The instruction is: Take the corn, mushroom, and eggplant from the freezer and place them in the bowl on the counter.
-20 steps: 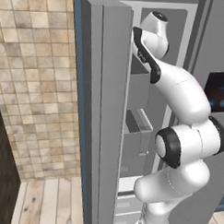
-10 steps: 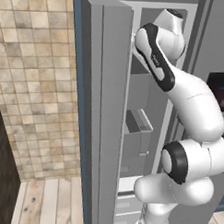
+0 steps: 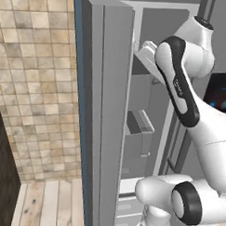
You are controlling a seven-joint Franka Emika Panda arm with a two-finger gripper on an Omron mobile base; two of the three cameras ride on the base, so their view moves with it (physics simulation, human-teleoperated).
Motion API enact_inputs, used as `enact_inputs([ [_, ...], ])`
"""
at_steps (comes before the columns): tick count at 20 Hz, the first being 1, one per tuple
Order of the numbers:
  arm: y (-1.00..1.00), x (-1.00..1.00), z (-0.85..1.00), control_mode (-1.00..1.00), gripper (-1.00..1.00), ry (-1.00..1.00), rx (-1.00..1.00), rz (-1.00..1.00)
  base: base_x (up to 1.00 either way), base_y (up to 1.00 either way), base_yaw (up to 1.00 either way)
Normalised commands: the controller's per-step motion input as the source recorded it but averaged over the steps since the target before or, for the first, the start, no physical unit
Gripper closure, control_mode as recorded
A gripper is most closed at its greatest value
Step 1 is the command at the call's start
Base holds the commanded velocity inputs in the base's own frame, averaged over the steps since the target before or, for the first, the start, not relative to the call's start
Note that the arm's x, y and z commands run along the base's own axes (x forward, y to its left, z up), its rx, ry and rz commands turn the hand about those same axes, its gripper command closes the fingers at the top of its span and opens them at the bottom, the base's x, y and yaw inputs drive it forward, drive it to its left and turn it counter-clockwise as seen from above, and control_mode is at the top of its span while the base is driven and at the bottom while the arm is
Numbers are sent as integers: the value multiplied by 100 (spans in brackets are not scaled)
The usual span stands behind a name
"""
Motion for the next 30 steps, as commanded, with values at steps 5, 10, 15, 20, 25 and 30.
enact_inputs([
  [5, -36, -100, 0, -100, 100, -3, 3, 0, 0, 0, 0],
  [10, -24, -100, 0, -100, 100, -3, 3, 0, 0, 0, 0],
  [15, -2, -97, -2, -100, 100, -5, 1, 0, 0, 0, 0],
  [20, 0, -60, -16, -100, 100, -5, 0, 0, 0, 0, 0],
  [25, 0, -20, -18, -100, 100, -4, 0, 0, 0, 0, 0],
  [30, 0, -8, -21, -100, 100, -7, 0, 0, 0, 0, 0],
])
